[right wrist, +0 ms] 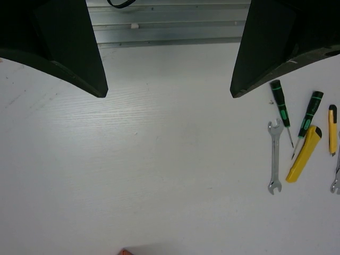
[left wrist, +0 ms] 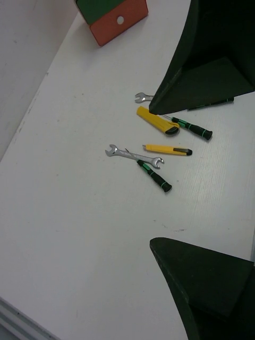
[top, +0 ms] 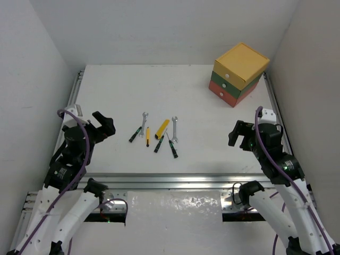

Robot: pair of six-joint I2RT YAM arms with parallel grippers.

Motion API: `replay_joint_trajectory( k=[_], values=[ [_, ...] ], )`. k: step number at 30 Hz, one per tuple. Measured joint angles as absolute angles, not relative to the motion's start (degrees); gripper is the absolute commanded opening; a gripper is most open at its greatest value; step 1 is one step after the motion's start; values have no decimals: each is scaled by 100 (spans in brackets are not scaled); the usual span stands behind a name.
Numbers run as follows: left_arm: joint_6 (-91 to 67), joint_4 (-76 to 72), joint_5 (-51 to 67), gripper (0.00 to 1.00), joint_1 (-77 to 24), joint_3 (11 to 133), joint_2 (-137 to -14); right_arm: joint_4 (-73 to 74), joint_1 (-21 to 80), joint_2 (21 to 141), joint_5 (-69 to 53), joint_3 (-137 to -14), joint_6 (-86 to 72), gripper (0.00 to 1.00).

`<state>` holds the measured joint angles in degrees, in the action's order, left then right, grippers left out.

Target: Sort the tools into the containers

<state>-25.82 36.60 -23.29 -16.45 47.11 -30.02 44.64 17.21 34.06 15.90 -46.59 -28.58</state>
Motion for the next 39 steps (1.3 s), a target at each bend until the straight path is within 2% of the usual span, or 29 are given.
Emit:
replay_joint_trajectory(
  k=[9,12,16,20,31,33,39],
  values=[
    [-2576,3621,-2152,100,-1645,4681,-3194,3861,1706,3548,1610,-4171,-3273,99],
    [-2554,3614,-2086,100,-1645,4681,-3273,3336,1706,4436,1688,-4189,-3590,99],
    [-2530,3583,-1997,100,-1645,4681,-3393,2626,1706,6230,1925,-4606,-4117,99],
    [-2508,3581,-1900,100,-1645,4678,-3481,2296,1708,7970,2388,-5730,-4488,95],
    [-2429,3522,-1741,100,-1645,4619,-3470,2344,1710,11695,4125,-10551,-4032,79],
    [-2425,3505,-1719,100,-1645,4606,-3465,2401,1710,12005,4348,-10932,-3826,76],
    [-2425,3496,-1664,100,-1645,4604,-3459,2453,1706,12193,4766,-10984,-3459,70]
  ],
)
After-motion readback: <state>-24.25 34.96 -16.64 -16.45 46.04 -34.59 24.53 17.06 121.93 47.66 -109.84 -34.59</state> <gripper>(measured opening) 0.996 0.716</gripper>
